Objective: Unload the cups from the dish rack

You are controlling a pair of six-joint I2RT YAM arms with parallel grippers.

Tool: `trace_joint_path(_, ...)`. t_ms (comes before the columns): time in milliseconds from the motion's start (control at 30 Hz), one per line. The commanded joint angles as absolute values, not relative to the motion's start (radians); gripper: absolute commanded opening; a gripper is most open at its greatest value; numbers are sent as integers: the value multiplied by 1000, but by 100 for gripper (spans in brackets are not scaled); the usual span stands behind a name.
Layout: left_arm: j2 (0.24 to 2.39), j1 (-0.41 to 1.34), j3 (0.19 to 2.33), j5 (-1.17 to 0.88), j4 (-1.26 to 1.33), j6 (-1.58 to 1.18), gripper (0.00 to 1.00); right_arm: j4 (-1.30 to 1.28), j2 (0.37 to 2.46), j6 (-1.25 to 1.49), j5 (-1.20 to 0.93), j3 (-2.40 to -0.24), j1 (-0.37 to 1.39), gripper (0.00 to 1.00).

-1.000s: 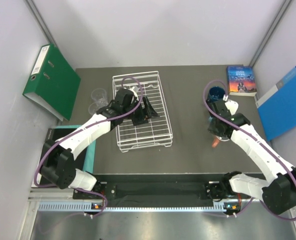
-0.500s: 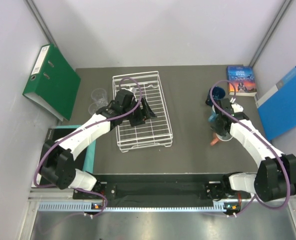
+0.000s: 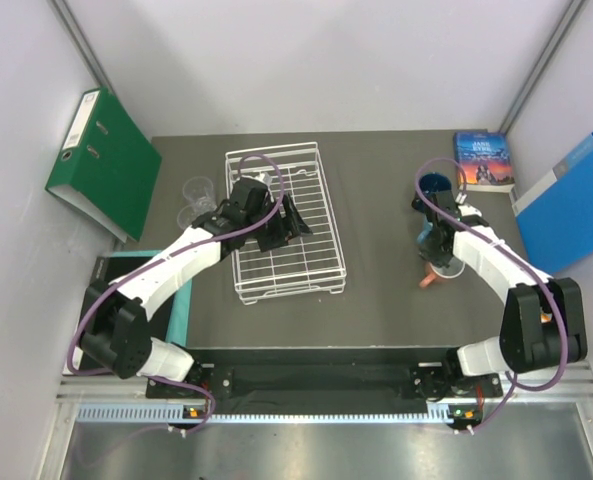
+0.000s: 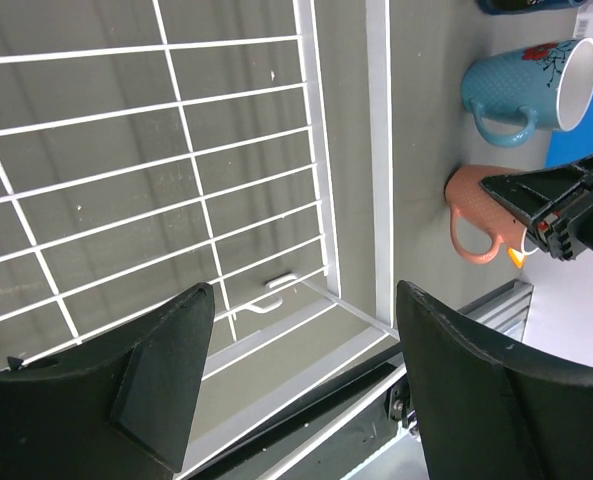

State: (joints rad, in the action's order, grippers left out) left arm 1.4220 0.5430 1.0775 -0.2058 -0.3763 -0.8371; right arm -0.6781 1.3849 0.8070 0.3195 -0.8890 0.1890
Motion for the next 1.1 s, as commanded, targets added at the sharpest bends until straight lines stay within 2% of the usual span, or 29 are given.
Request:
trace_joint_path(0,1405,545,1126,-192,-371,-819,78,-635,1410,792,334,-957,169,0)
trace_joint_path(100,1411,545,1131,-189,-379,-815,78,-643,1430,779,321,-974,164,2)
trace_joint_path(300,1427,545,1147,-187,-387,-802,78,-657,1402,761,293,-983,166,21)
trace_joint_path(667,1479,543,1195,-193,-413,-784,79,-719,1335,741,285,-1025,179,46)
trace_joint_path(767,1488,545,1204,-195,-419,-778,79,-756,1321,739,275,-1055,181,51)
trace_joint_path(933,1489,545,1221,-181,-428,-759,79,-801,1244,733,218,-1138,190,53)
trace_joint_path(1067,1482,545,1233,-153,-431,-717,81,-685,1132,715,50,-1151,195,55)
